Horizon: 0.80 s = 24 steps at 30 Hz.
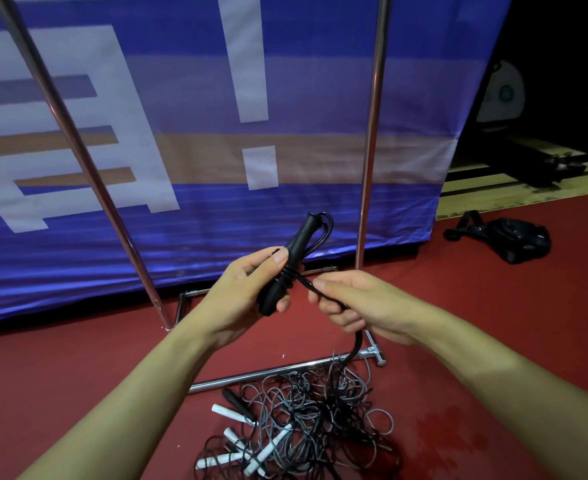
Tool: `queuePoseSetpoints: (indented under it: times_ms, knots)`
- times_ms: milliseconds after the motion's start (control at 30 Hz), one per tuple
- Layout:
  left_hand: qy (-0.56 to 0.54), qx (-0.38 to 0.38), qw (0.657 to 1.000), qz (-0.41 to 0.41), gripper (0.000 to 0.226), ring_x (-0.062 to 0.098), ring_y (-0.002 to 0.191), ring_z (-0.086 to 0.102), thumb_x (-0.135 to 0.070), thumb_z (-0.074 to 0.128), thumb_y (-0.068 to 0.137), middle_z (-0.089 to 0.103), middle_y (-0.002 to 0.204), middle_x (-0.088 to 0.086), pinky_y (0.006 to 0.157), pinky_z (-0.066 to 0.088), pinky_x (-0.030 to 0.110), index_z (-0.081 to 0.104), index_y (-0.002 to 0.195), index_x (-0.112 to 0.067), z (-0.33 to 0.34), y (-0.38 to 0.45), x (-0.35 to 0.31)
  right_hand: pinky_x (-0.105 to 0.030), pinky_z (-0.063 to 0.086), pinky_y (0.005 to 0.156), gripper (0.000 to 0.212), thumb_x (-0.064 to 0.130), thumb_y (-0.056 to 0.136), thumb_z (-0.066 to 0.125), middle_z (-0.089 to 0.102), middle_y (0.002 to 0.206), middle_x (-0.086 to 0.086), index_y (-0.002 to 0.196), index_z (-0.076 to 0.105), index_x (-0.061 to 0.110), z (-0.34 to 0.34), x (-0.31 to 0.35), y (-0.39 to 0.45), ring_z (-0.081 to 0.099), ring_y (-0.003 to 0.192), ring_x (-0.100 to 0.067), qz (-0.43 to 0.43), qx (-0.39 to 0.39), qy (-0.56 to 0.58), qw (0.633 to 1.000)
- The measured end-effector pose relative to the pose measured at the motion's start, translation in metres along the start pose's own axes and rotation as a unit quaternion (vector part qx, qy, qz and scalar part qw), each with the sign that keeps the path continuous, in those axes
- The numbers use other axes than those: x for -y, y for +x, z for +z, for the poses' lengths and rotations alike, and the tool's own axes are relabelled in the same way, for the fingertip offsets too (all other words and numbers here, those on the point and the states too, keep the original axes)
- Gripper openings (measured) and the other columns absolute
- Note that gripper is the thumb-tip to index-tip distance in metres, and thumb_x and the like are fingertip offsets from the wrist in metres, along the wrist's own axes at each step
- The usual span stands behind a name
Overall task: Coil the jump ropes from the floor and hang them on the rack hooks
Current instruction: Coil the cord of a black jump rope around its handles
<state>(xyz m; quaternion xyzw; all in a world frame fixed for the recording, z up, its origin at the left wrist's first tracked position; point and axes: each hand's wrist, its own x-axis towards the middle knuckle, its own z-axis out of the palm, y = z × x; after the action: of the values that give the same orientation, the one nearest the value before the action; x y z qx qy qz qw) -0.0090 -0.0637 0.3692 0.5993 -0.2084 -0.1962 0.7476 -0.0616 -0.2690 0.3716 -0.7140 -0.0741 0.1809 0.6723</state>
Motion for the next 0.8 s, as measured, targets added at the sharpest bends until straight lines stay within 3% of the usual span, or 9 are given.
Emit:
queuePoseSetpoints:
  times_ms: [100, 200, 267, 333, 400, 533, 667, 700, 800]
  knots:
    - [-0.045, 0.006, 0.999, 0.003, 0.026, 0.015, 0.051, 0.047, -0.035, 0.061, 0.1, 0.062, 0.107, 0.017, 0.051, 0.04, 0.021, 0.079, 0.102, -0.016, 0.001, -0.002, -0.003, -0.016, 0.017, 0.044, 0.033, 0.029, 0.11, 0.04, 0.031, 0.063, 0.006, 0.097, 0.063, 0.009, -0.002, 0.007, -0.001, 0.021, 0.051, -0.005, -0.046, -0.024, -0.018, 0.998]
    - [-0.067, 0.021, 0.997, 0.008, 0.036, 0.012, 0.05, 0.046, -0.045, 0.066, 0.09, 0.07, 0.121, 0.008, 0.051, 0.043, 0.02, 0.081, 0.109, -0.017, -0.002, -0.004, -0.005, -0.018, 0.033, 0.046, 0.032, 0.026, 0.11, 0.042, 0.045, 0.059, 0.001, 0.094, 0.063, 0.007, -0.004, 0.008, -0.004, 0.036, 0.049, -0.008, -0.084, -0.054, -0.075, 0.992]
    - [-0.064, 0.044, 0.997, 0.012, 0.053, 0.012, 0.051, 0.046, -0.052, 0.078, 0.083, 0.063, 0.129, 0.014, 0.052, 0.044, 0.02, 0.076, 0.12, -0.014, -0.006, -0.005, -0.003, -0.022, 0.044, 0.056, 0.032, 0.026, 0.11, 0.043, 0.056, 0.062, 0.0, 0.092, 0.062, 0.008, -0.006, 0.006, -0.005, 0.048, 0.056, -0.012, -0.086, -0.053, -0.089, 0.991]
    - [-0.058, 0.045, 0.997, 0.011, 0.061, 0.012, 0.051, 0.047, -0.055, 0.081, 0.08, 0.058, 0.123, 0.017, 0.052, 0.043, 0.021, 0.075, 0.121, -0.011, -0.009, -0.005, -0.001, -0.025, 0.047, 0.064, 0.031, 0.024, 0.11, 0.043, 0.061, 0.069, -0.001, 0.091, 0.063, 0.009, -0.006, 0.004, -0.004, 0.052, 0.063, -0.013, -0.078, -0.049, -0.083, 0.992]
    - [-0.05, 0.032, 0.998, 0.01, 0.049, 0.012, 0.05, 0.048, -0.053, 0.079, 0.082, 0.066, 0.113, 0.01, 0.051, 0.041, 0.02, 0.078, 0.113, -0.015, -0.008, -0.005, -0.002, -0.025, 0.045, 0.065, 0.023, 0.022, 0.109, 0.046, 0.061, 0.072, 0.004, 0.096, 0.062, 0.012, -0.003, 0.003, -0.003, 0.048, 0.062, -0.01, -0.079, -0.067, -0.12, 0.987]
    - [-0.05, -0.007, 0.999, 0.003, 0.031, 0.014, 0.051, 0.048, -0.038, 0.059, 0.093, 0.069, 0.102, 0.009, 0.051, 0.043, 0.02, 0.081, 0.1, -0.018, 0.0, -0.007, -0.006, -0.036, 0.047, 0.072, 0.005, 0.027, 0.101, 0.062, 0.053, 0.068, 0.008, 0.105, 0.058, 0.026, 0.005, 0.0, -0.003, 0.048, 0.065, -0.008, -0.197, -0.147, -0.299, 0.922]
    - [-0.023, -0.028, 0.999, 0.011, 0.036, 0.016, 0.053, 0.05, -0.038, 0.064, 0.095, 0.061, 0.098, 0.013, 0.053, 0.039, 0.024, 0.076, 0.112, -0.009, -0.001, -0.007, -0.003, -0.041, 0.053, 0.072, 0.011, 0.028, 0.104, 0.052, 0.065, 0.071, 0.013, 0.094, 0.055, 0.031, 0.004, -0.004, 0.001, 0.062, 0.067, -0.009, -0.222, -0.219, -0.415, 0.855]
    - [0.002, -0.034, 0.999, 0.016, 0.039, 0.017, 0.054, 0.052, -0.04, 0.067, 0.094, 0.06, 0.097, 0.015, 0.055, 0.035, 0.027, 0.075, 0.114, -0.008, 0.0, -0.007, -0.002, -0.04, 0.055, 0.073, 0.015, 0.026, 0.106, 0.048, 0.067, 0.071, 0.013, 0.091, 0.054, 0.029, 0.005, -0.004, 0.002, 0.065, 0.066, -0.008, -0.205, -0.213, -0.415, 0.86]
    - [0.133, -0.073, 0.987, 0.047, 0.032, 0.02, 0.053, 0.057, -0.036, 0.069, 0.094, 0.064, 0.074, 0.007, 0.053, 0.035, 0.027, 0.075, 0.112, -0.01, 0.004, -0.007, -0.001, -0.031, 0.053, 0.073, 0.029, 0.02, 0.109, 0.041, 0.07, 0.067, 0.009, 0.085, 0.055, 0.023, 0.008, 0.001, 0.003, 0.066, 0.062, -0.008, -0.101, -0.163, -0.304, 0.933]
